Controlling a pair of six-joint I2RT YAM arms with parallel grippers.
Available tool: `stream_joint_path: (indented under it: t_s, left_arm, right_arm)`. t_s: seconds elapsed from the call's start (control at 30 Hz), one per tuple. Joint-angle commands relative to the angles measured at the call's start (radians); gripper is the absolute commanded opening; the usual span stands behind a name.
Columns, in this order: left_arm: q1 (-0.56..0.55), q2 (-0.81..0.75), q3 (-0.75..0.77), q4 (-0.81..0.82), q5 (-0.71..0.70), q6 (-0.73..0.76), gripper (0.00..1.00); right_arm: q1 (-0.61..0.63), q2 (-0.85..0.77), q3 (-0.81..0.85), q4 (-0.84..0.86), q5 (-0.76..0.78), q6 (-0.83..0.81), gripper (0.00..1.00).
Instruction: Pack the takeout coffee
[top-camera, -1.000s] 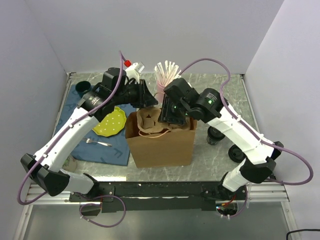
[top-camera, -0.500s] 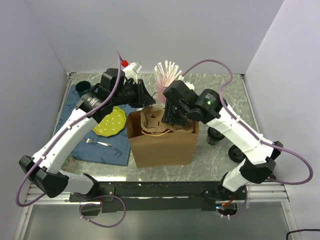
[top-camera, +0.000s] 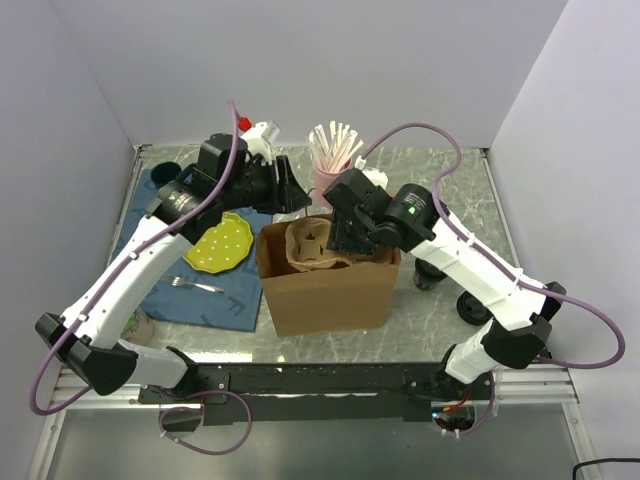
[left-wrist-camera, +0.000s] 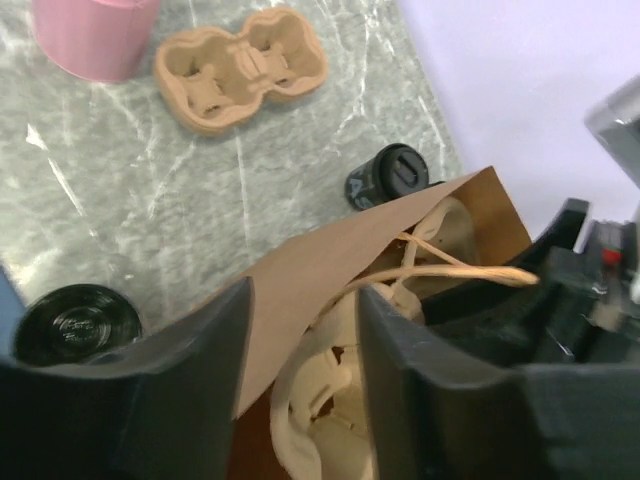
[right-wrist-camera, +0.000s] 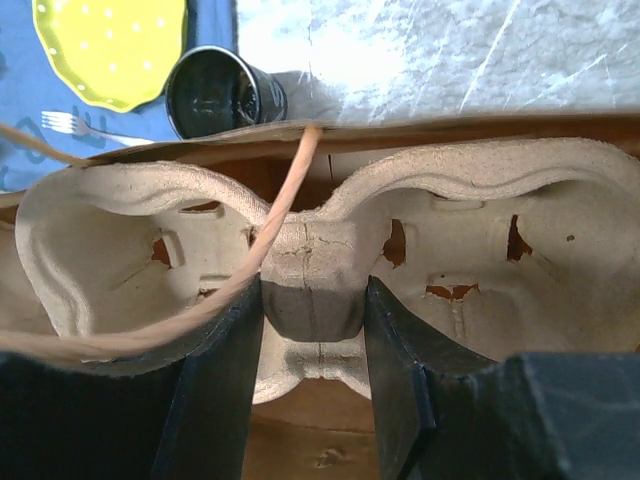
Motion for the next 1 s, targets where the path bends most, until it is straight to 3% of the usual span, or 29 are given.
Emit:
stream_joint_path:
  t_s: [0.0, 0.17, 0.43, 0.57, 0.67, 0.97]
  left_arm:
    - [-0.001, -0.062, 0.145, -0.072, -0.035, 0.063, 0.58]
    - [-0.001, -0.180, 0.133, -0.164, 0.018, 0.104, 0.60]
    - [-0.005, -0.446, -0.246, 0.010, 0.299, 0.187, 0.59]
    - [-0.013, -0.426, -0.258, 0.052, 0.325, 0.343, 0.60]
    - [-0.083, -0.365, -0.217, 0.018, 0.310, 0.432, 0.60]
    - [-0.130, -0.334, -0.249, 0.060, 0.342, 0.483, 0.60]
  right_arm:
    - [0.008, -0.043, -0.017, 0.003, 0.008, 0.010, 0.44]
    - [0.008, -0.052, -0.027, 0.009, 0.016, 0.019, 0.44]
    - [0.008, -0.051, -0.031, 0.039, 0.003, 0.021, 0.44]
    - [0.008, -0.051, -0.037, 0.049, 0.000, 0.019, 0.44]
    - [0.006, -0.060, -0.053, 0.071, -0.010, 0.027, 0.44]
    - [0.006, -0.083, -0.083, 0.083, -0.015, 0.044, 0.44]
